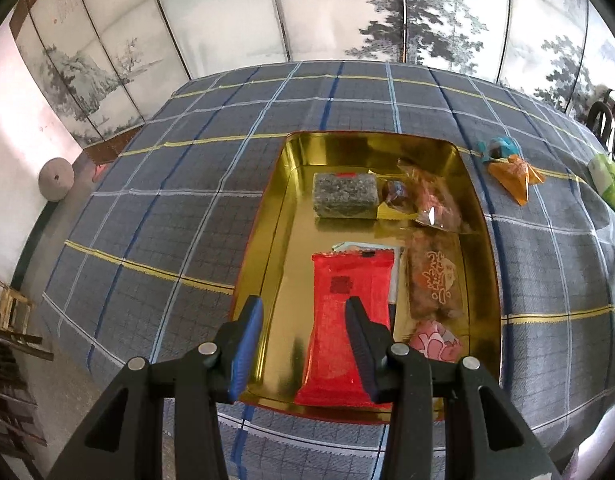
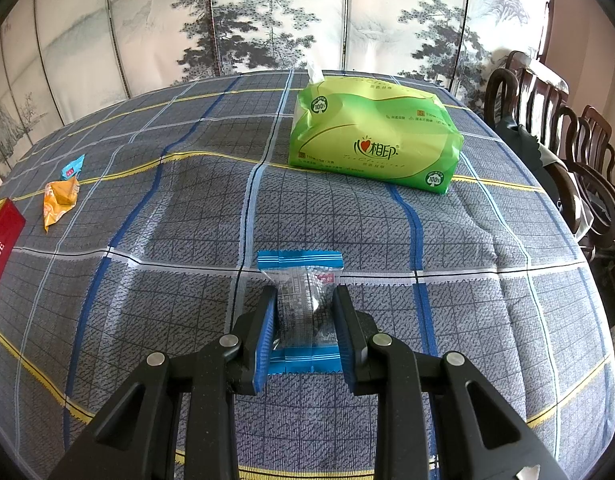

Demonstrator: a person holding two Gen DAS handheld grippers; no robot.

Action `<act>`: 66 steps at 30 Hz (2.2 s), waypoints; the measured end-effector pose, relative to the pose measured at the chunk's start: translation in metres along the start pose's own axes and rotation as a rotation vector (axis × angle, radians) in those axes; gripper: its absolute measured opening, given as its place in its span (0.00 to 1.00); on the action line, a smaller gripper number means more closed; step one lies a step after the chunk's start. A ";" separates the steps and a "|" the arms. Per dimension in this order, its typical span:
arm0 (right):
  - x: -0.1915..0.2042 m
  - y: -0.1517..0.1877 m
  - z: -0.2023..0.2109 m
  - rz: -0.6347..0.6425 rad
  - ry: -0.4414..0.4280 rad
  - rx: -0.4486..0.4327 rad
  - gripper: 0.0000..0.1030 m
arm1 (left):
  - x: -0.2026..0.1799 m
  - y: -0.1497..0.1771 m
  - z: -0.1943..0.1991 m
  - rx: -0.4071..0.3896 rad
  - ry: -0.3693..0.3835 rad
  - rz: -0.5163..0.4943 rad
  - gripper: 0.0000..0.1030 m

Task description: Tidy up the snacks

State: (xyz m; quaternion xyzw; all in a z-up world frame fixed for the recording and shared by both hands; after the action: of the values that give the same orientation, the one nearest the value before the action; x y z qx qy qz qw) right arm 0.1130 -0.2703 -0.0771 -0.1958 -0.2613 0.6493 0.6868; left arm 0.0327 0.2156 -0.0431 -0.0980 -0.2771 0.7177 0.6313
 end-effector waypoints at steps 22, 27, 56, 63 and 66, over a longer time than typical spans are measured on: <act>0.027 0.005 0.016 0.003 -0.078 -0.010 0.23 | 0.004 0.005 0.015 -0.060 -0.037 -0.015 0.42; 0.059 -0.005 0.029 0.039 -0.173 -0.034 0.23 | 0.013 0.008 0.013 -0.071 -0.025 0.017 0.42; 0.390 0.001 0.044 0.435 -0.536 0.048 0.23 | 0.100 0.015 -0.030 -0.166 -0.028 0.146 0.42; 0.431 -0.005 0.033 0.450 -0.561 0.077 0.23 | 0.121 0.009 -0.051 -0.168 -0.008 0.192 0.42; 0.441 -0.005 0.028 0.449 -0.563 0.091 0.23 | 0.128 0.006 -0.060 -0.172 -0.028 0.193 0.42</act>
State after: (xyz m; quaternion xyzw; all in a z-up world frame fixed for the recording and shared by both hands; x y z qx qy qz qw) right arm 0.1089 0.1662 -0.0054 -0.0309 -0.3615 0.8235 0.4361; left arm 0.0336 0.3551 -0.0693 -0.1679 -0.3357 0.7499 0.5448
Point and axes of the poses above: each gripper's, at about its wrist camera, not at the fingertips, and z roughly against the way its jaws point, x to its left, y to its underside, the point moved 5 cm from there along -z, roughly the way its jaws point, and after that the axes turned 5 degrees about -y, right-handed, at the moved point
